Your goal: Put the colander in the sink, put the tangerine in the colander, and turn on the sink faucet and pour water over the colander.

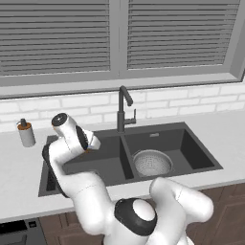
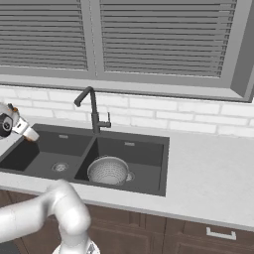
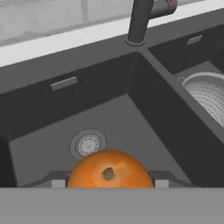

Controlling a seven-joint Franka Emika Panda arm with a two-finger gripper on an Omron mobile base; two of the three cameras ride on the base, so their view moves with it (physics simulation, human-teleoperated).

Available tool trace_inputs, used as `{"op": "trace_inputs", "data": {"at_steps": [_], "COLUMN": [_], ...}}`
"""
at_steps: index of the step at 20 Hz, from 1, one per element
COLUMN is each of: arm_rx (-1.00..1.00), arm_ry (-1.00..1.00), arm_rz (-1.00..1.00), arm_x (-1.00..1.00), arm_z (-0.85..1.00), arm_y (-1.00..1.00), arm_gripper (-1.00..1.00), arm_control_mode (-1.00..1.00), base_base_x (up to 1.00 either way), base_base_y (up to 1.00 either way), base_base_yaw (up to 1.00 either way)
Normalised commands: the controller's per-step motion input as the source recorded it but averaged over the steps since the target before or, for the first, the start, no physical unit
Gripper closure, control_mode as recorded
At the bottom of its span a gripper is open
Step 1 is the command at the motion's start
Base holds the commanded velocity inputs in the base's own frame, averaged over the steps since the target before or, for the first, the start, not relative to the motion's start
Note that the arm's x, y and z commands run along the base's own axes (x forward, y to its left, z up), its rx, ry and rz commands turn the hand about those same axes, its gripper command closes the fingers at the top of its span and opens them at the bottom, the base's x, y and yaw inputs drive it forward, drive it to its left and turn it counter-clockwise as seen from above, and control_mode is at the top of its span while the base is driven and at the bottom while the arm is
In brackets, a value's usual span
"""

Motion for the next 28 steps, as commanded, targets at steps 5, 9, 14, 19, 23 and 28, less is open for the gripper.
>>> {"op": "trace_inputs", "data": {"at_steps": [5,9,14,19,23,28], "arm_rx": [0.11,0.09,0.06,0.04,0.03,0.02], "arm_ry": [0.0,0.0,0.0,0.0,0.0,0.0], "arm_rz": [0.0,0.0,0.0,0.0,0.0,0.01], "arm_x": [0.0,0.0,0.0,0.0,0.0,-0.04], "arm_z": [0.24,0.16,0.01,0.0,0.0,0.0], "arm_y": [-0.81,-0.85,-0.86,-0.82,-0.81,-0.85], "arm_gripper": [1.0,1.0,1.0,1.0,1.0,1.0], "arm_control_mode": [-1.0,-1.0,-1.0,-1.0,-1.0,-1.0], "base_base_x": [0.0,0.0,0.0,0.0,0.0,0.0], "base_base_y": [0.0,0.0,0.0,0.0,0.0,0.0], "base_base_yaw": [0.0,0.0,0.0,0.0,0.0,0.0]}}
